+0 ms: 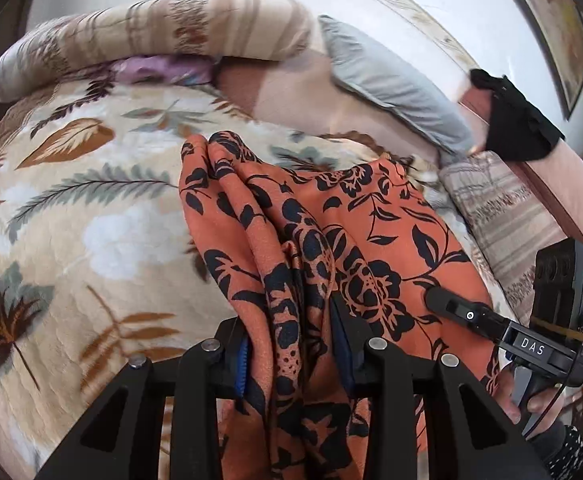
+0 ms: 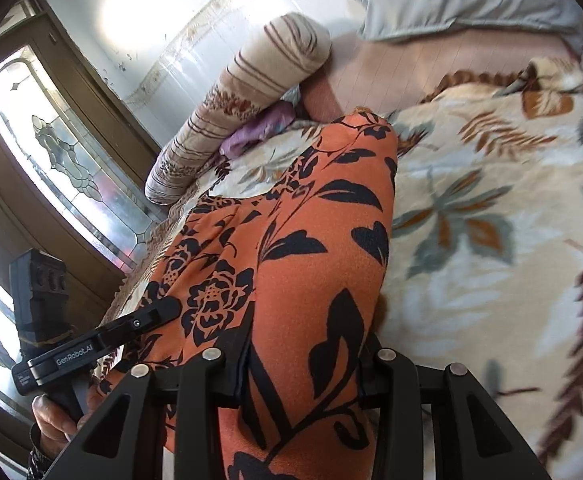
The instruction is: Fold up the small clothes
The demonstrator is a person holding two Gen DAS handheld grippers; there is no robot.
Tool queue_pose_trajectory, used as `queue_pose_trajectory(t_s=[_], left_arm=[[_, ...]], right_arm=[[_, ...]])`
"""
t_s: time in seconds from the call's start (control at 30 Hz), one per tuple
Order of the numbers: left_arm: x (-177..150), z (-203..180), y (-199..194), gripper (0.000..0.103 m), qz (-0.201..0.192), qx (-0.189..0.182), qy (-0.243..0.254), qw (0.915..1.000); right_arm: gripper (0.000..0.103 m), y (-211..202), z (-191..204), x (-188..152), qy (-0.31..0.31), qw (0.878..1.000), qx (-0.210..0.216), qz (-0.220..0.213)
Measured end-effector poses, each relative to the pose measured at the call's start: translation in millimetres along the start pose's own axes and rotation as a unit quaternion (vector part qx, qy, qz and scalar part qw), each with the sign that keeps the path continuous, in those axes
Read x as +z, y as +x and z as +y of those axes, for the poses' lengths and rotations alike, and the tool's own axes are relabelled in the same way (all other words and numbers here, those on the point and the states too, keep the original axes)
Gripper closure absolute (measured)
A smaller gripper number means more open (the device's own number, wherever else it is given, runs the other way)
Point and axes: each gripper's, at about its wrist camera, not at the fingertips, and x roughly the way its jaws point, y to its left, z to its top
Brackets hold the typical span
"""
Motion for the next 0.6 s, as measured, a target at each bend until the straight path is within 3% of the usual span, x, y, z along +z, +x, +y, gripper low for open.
queue_pose_trajectory(t_s=[0.13, 0.27, 0.4, 0.47, 0.53, 0.6], left_arm=[[-15.7, -26.5, 0.4, 0.067, 0.012, -0.021, -0.008, 0.9997], [-35.8, -47.8, 15.6, 0.067, 0.035, -0.008, -0.009, 0.9993], [-55.2, -59.5, 42.5, 0.067, 0.061, 0.046, 0.022, 0.9968], [-61.0, -62.4, 51.1, 0.059, 0.063, 0.080, 0.041, 0.9940], [-59.9, -65.6, 44.6, 0.057, 0.063, 0.088, 0.052, 0.9927], [-55.3, -68.4, 31.4, 0.054, 0.064, 0.104, 0.062, 0.9905]], right_arm=[[0.064, -38.9, -8.4, -6.8, -0.021, 1.000, -0.018, -0.008], [0.064, -55.4, -29.0, -17.4, -0.027, 0.999, -0.029, 0.012], [0.064, -43.4, -60.6, -36.9, 0.010, 0.999, -0.028, 0.038], [0.055, -27.5, -77.8, -49.8, 0.036, 0.995, -0.052, 0.082], [0.044, -31.9, -85.3, -52.2, 0.054, 0.993, -0.064, 0.083], [0.043, -48.4, -85.0, -46.3, 0.066, 0.992, -0.070, 0.077]])
